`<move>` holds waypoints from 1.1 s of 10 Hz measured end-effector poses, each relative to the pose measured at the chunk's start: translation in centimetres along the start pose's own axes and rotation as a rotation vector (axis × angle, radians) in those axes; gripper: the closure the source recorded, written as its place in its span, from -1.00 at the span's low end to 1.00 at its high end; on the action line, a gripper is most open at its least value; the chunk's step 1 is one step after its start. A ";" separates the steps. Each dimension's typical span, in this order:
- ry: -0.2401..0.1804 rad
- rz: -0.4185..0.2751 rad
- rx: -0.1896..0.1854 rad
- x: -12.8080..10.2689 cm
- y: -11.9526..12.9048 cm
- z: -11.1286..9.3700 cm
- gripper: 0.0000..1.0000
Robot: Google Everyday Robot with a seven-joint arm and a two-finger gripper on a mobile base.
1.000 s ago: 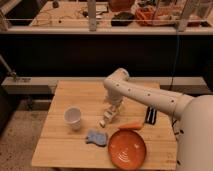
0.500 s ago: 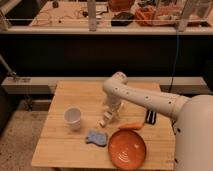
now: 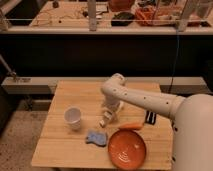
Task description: Place the bottle in the ceramic bowl
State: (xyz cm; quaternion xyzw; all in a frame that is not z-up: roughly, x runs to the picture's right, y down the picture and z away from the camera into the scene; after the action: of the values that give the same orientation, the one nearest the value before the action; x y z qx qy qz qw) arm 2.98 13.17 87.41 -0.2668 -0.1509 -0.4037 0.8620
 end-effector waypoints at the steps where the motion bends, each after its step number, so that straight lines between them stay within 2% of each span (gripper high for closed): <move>1: -0.003 -0.002 -0.001 -0.1 -0.1 0.2 -0.04; 3: -0.004 -0.003 -0.002 -0.3 -0.1 0.5 0.33; 4: -0.005 -0.004 -0.002 -0.4 -0.1 0.7 0.42; 5: -0.007 -0.007 -0.001 -0.4 -0.1 0.7 0.61; 7: -0.006 -0.004 -0.001 0.7 1.4 -1.0 0.94; 9: -0.008 -0.003 -0.004 0.9 2.3 -2.0 0.98; 11: -0.010 -0.005 0.002 0.7 2.1 -1.9 0.98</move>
State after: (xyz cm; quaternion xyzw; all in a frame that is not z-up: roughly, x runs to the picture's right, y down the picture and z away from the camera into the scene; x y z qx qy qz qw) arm 5.13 12.76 85.43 -0.2677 -0.1562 -0.4044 0.8605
